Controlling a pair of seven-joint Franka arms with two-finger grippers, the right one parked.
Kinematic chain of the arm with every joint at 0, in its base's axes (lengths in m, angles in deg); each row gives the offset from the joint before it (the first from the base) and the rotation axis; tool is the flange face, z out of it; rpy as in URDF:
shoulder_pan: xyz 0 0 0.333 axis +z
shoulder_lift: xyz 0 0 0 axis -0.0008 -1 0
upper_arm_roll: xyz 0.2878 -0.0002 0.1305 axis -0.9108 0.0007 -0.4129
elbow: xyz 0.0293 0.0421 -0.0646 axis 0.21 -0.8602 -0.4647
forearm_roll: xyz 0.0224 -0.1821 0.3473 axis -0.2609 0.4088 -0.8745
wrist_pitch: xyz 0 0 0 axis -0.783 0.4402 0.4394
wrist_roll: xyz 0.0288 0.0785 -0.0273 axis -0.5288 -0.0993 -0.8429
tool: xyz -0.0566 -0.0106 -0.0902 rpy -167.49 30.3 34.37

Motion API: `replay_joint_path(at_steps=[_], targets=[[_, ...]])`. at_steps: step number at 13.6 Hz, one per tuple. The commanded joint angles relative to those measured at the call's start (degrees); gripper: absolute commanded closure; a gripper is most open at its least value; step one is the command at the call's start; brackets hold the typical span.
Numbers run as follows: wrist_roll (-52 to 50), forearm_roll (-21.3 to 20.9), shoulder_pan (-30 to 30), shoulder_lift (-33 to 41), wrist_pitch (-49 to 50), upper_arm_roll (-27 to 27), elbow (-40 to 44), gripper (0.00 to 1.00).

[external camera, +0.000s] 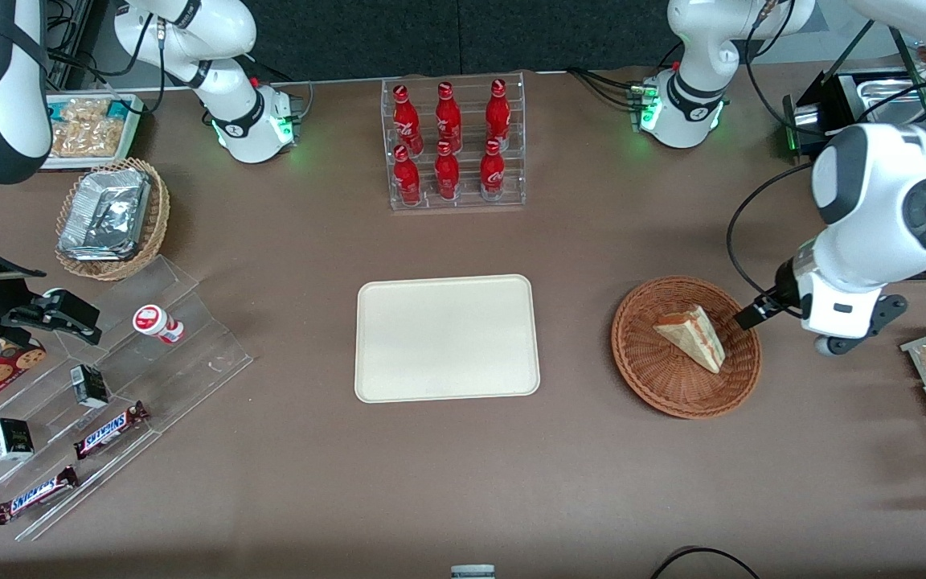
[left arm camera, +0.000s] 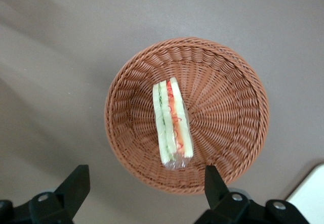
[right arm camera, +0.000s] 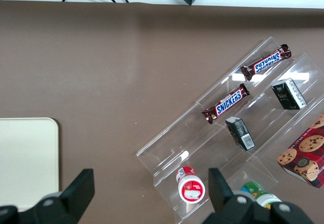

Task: Place sandwich from basket to tray
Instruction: 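Lower the open left gripper around the wrapped sandwich in the basket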

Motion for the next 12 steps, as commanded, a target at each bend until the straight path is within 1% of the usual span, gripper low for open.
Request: replay_joint_path(at_steps=[1, 3, 7, 12], targets=[[-10.0, 0.2, -0.5, -2.3, -6.1, 0.3, -3.4, 0.00], [-15.6, -0.2, -0.5, -6.1, -9.2, 1.9, -3.4, 0.00], [-16.2, 0.1, -0.5, -9.9, -12.0, 2.3, -3.3, 0.00], [-16.2, -0.3, -0.5, -14.0, -12.6, 2.3, -3.7, 0.00]])
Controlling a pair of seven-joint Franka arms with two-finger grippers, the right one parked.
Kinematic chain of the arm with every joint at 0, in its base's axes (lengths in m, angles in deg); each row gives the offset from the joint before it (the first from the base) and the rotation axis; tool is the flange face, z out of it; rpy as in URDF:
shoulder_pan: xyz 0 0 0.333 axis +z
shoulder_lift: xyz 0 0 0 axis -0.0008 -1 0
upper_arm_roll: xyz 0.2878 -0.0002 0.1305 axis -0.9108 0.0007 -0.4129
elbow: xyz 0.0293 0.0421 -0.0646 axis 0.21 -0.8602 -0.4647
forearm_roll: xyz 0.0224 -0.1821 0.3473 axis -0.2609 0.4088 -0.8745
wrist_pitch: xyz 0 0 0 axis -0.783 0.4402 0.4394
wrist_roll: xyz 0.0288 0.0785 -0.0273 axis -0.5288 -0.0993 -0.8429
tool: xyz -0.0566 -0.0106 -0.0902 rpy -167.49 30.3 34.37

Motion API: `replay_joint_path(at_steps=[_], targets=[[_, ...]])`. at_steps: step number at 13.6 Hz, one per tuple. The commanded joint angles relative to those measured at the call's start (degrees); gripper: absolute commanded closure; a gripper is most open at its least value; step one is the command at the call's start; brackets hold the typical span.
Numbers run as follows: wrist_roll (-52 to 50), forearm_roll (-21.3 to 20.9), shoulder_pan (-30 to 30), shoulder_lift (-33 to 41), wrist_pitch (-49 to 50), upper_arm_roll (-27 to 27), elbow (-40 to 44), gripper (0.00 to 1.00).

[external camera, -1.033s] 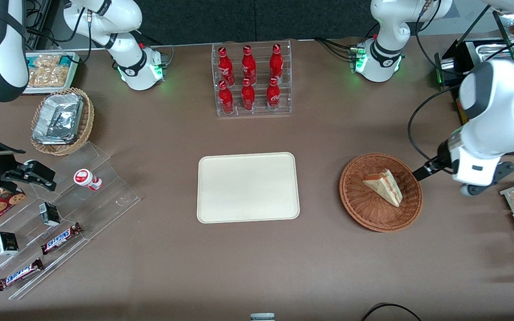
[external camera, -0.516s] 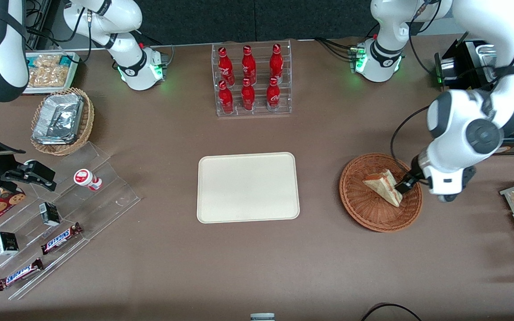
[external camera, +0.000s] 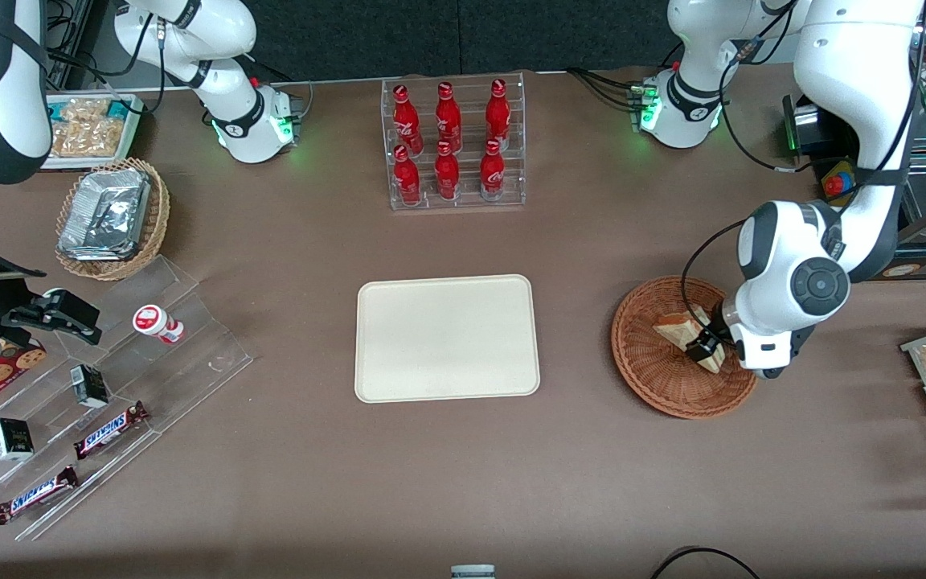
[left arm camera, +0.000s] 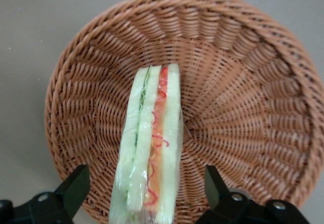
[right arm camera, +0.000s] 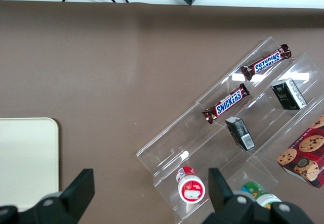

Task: Place sandwich from basket to tray
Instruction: 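Lower the open left gripper around the wrapped sandwich in the basket, then close the left gripper on the sandwich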

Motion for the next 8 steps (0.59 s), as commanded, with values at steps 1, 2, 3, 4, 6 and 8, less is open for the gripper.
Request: replay_joint_path(at_steps=[1, 2, 3, 4, 6, 8], targets=[[-1.1, -0.3, -0.3, -1.7, -1.1, -0.1, 0.3, 0.00], [-1.1, -0.3, -0.3, -2.2, -1.7, -0.1, 0.2, 0.01], [-1.0, -0.3, -0.3, -2.5, -2.1, -0.1, 0.1, 0.02], [-1.0, -0.3, -0.3, -2.8, -2.2, -0.1, 0.1, 0.22], [-1.0, -0.3, -0.3, -3.0, -2.2, 0.0, 0.1, 0.70], [-1.0, -0.3, -0.3, -2.5, -1.8, 0.0, 0.3, 0.94]])
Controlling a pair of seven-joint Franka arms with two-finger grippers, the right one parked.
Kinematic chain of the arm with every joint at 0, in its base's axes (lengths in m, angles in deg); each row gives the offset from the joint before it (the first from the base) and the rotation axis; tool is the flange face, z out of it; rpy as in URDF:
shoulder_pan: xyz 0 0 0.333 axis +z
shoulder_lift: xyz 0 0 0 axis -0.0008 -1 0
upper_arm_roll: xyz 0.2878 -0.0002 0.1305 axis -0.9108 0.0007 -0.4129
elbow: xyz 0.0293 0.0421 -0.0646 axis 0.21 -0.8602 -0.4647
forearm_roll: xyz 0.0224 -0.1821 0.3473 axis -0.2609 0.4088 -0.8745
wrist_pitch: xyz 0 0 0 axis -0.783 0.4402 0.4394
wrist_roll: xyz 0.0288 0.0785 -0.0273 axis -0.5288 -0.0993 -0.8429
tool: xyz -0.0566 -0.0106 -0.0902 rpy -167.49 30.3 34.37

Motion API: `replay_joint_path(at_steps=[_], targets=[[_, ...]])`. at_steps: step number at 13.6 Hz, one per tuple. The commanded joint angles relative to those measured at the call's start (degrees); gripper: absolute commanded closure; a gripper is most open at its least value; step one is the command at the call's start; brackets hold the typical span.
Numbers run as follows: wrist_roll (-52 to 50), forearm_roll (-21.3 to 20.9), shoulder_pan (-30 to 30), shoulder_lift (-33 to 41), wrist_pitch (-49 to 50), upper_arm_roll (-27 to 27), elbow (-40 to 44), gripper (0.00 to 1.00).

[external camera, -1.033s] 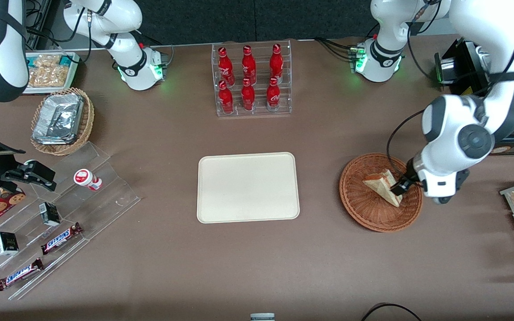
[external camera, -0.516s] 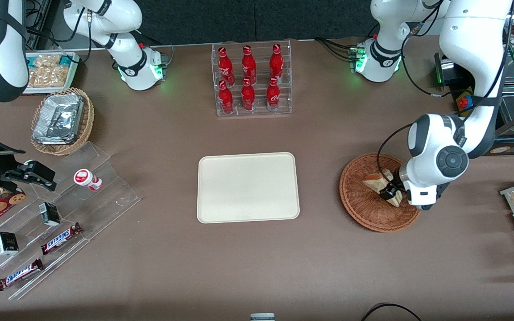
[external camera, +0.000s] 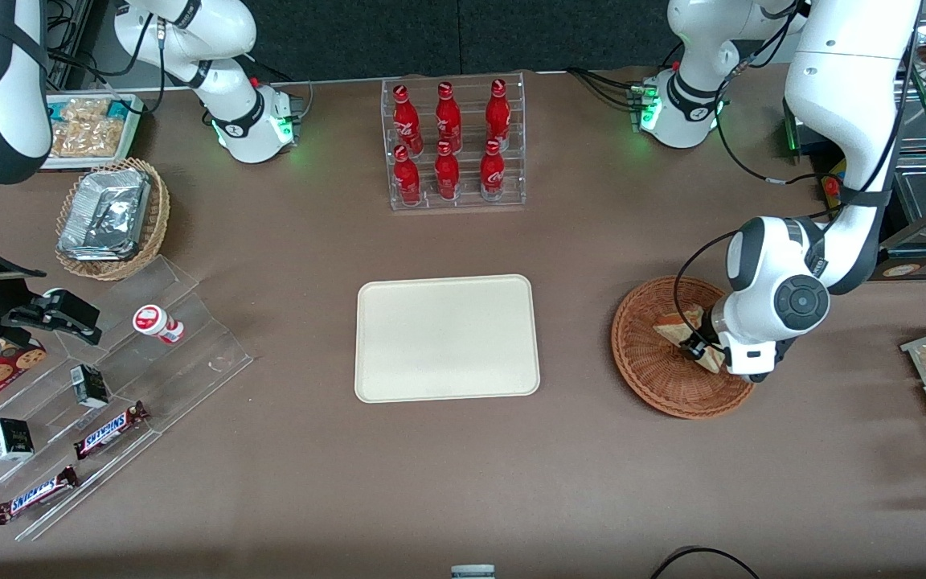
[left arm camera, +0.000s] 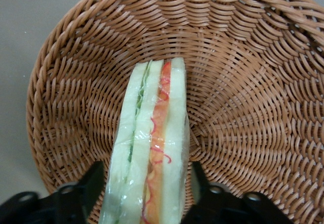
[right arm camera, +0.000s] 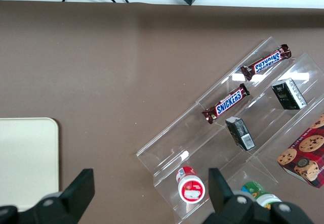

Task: Place sandwich from basket to tray
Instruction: 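Close the left gripper on the sandwich, then lift the sandwich and carry it over the cream tray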

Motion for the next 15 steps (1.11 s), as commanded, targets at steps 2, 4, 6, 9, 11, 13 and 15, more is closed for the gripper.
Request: replay_joint_path(at_steps=[2, 4, 6, 9, 11, 13, 15], targets=[[-0.3, -0.2, -0.2, 1.8, 1.4, 1.0, 1.1, 1.00], [-0.3, 0.0, -0.2, 2.3, 4.9, 2.1, 4.2, 1.00], [0.3, -0.1, -0.2, 3.1, 10.3, 4.1, 8.3, 1.00], [0.6, -0.1, -0.3, 2.8, 17.9, 9.9, 16.3, 1.00], [1.1, -0.3, -0.2, 2.2, 21.5, 14.3, 21.1, 1.00], [3.1, -0.5, -0.3, 1.3, 21.9, 18.7, 23.7, 1.00], [3.3, -5.0, -0.3, -0.2, 21.8, 24.1, 24.1, 1.00]])
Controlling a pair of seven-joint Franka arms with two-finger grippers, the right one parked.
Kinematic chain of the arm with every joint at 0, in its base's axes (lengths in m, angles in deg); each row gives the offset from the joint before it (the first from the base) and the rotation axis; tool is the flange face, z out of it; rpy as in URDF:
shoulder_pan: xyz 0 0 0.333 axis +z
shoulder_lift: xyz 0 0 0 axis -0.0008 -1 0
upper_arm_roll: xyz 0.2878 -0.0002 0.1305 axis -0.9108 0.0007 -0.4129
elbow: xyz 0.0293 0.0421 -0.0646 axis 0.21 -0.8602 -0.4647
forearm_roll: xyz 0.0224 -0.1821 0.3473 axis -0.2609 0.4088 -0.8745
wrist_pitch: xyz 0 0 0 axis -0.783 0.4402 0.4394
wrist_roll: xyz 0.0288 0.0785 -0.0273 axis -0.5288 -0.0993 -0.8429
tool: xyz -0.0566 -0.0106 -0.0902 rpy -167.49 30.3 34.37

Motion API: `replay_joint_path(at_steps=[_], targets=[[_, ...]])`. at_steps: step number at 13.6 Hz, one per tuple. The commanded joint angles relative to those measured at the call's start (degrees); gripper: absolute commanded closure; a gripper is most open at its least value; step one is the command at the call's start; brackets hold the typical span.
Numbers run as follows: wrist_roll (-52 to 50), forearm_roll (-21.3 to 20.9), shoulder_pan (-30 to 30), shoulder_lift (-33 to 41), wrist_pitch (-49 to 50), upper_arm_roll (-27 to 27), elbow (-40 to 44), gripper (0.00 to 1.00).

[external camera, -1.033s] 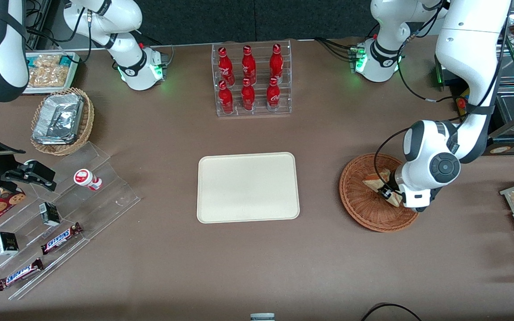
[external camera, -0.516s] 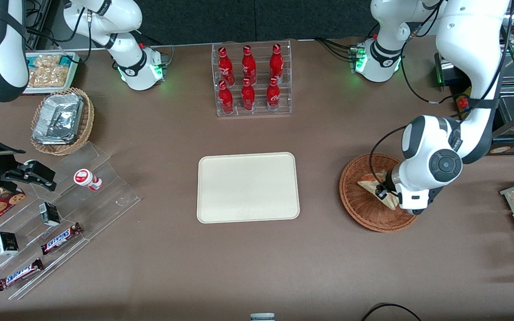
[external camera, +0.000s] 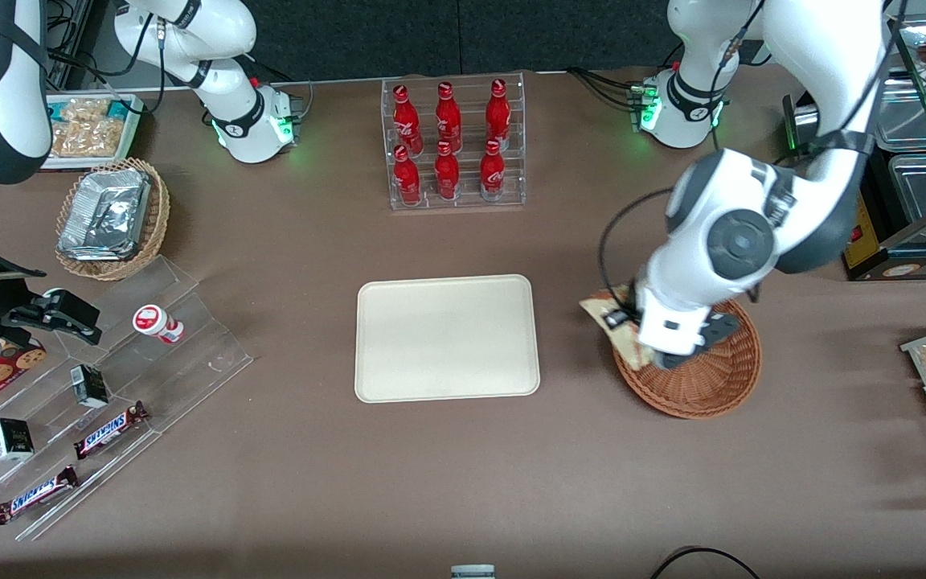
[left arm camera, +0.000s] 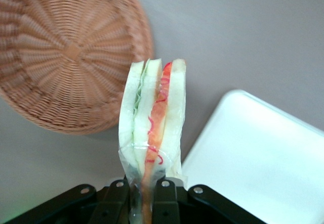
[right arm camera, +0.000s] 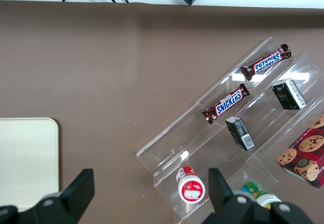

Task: Place sandwich from basket to tray
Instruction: 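Lift the sandwich and carry it over the cream tray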

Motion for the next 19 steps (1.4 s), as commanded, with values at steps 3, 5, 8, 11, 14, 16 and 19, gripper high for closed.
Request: replay_joint_path(at_steps=[3, 5, 8, 11, 14, 16, 19], targets=[[0.8, -5.8, -4.6, -7.5, 1.4, 6.4, 6.5, 1.00], [0.4, -5.9, -8.4, -11.7, 1.5, 6.4, 11.2, 1.00], [0.3, -6.3, -14.3, -17.2, 0.8, 5.9, 16.4, 1.00], [-0.1, -10.5, -18.3, -22.7, 0.7, 5.9, 20.5, 1.00], [-0.2, -14.8, -21.8, -28.4, -0.7, 5.9, 25.5, 1.00], [-0.1, -17.6, -22.5, -31.0, -3.5, 5.9, 26.6, 1.00], [-0.1, -21.3, -22.9, -34.2, -7.8, 5.9, 26.6, 0.99]])
